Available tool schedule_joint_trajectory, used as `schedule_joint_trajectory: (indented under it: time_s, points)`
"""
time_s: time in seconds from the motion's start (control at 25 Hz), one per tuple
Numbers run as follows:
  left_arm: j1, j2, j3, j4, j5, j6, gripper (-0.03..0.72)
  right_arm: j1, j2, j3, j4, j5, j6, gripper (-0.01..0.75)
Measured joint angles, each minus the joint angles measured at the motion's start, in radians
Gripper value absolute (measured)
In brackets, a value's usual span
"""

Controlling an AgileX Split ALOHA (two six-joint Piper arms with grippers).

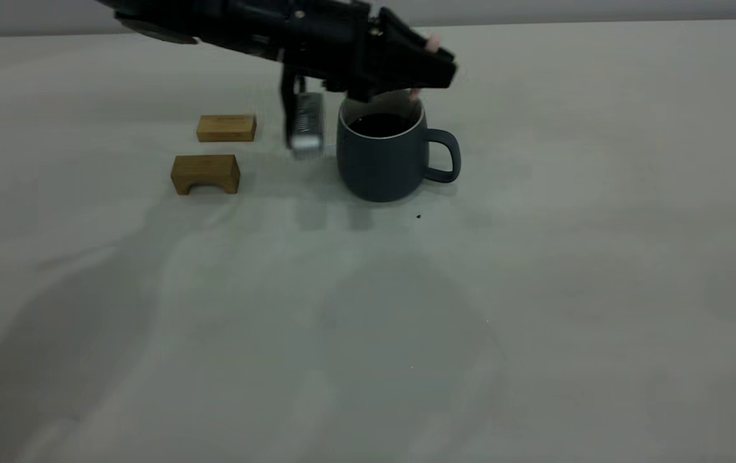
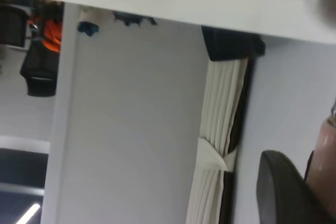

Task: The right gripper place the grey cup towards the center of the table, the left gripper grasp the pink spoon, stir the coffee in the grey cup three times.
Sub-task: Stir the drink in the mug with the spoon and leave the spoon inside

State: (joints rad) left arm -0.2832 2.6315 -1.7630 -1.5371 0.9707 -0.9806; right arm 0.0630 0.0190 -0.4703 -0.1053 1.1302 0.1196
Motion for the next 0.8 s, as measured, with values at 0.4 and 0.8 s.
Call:
schedule_joint_trajectory:
  time_s: [0.4,0.8]
  points:
    - [0.039,0.0,0.0,-0.087,-0.091,-0.009,0.135,0.0,0.0,0.0,0.0,0.0,0.0,0.578]
    - [-0.045,0.0,0.0,-0.178,-0.137,0.055,0.135,0.0,0.0,0.0,0.0,0.0,0.0,0.578]
